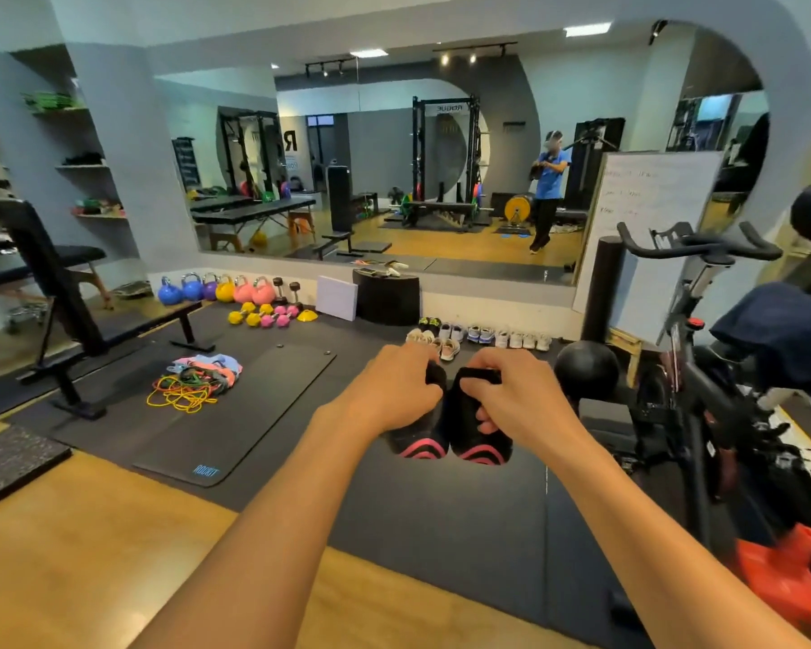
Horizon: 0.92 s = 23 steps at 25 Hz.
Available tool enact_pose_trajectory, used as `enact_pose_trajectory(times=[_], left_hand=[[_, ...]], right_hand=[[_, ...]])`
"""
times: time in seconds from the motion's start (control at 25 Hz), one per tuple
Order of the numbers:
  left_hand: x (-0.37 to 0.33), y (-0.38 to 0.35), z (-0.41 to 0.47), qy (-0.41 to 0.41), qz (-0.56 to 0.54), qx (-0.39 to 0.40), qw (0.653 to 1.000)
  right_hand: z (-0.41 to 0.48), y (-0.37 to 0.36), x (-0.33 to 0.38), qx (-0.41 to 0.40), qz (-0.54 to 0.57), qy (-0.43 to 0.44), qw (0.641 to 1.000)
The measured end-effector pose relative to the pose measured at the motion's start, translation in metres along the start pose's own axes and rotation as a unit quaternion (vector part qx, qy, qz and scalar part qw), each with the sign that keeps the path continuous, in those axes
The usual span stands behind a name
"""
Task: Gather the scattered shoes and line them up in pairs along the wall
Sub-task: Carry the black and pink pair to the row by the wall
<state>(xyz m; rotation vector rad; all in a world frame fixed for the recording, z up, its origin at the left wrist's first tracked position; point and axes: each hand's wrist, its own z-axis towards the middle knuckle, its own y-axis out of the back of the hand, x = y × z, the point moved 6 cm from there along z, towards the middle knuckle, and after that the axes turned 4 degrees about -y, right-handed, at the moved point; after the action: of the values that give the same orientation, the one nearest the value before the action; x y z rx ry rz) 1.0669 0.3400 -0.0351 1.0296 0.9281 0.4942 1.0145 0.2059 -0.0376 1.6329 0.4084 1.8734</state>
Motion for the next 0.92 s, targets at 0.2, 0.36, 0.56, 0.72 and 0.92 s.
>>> enact_pose_trajectory(times=[0.2,0.36,0.56,0.72,0.92], left_hand=[[0.053,-0.005,0.111,-0.016,0.003,0.013,1.000],[0.109,-0.017,0.214,-0.024,0.000,0.029,0.999],[0.176,-0.032,0.347,-0.057,-0.024,0.053,0.997],[0.208,-0.048,0.461,-0.086,-0.031,0.081,0.993],[0.242,-0.095,0.590,-0.110,-0.060,0.152,0.980]], right_hand=[[0.124,-0.022,-0.019,0.007,0.003,-0.021,1.000],[0.232,-0.047,-0.042,0.026,-0.013,-0.031,0.999],[0.365,-0.069,-0.076,0.022,-0.005,-0.087,0.996],[0.469,-0.072,-0.113,0.011,-0.002,-0.146,0.989],[0.595,-0.072,-0.176,0.013,-0.004,-0.189,0.982]])
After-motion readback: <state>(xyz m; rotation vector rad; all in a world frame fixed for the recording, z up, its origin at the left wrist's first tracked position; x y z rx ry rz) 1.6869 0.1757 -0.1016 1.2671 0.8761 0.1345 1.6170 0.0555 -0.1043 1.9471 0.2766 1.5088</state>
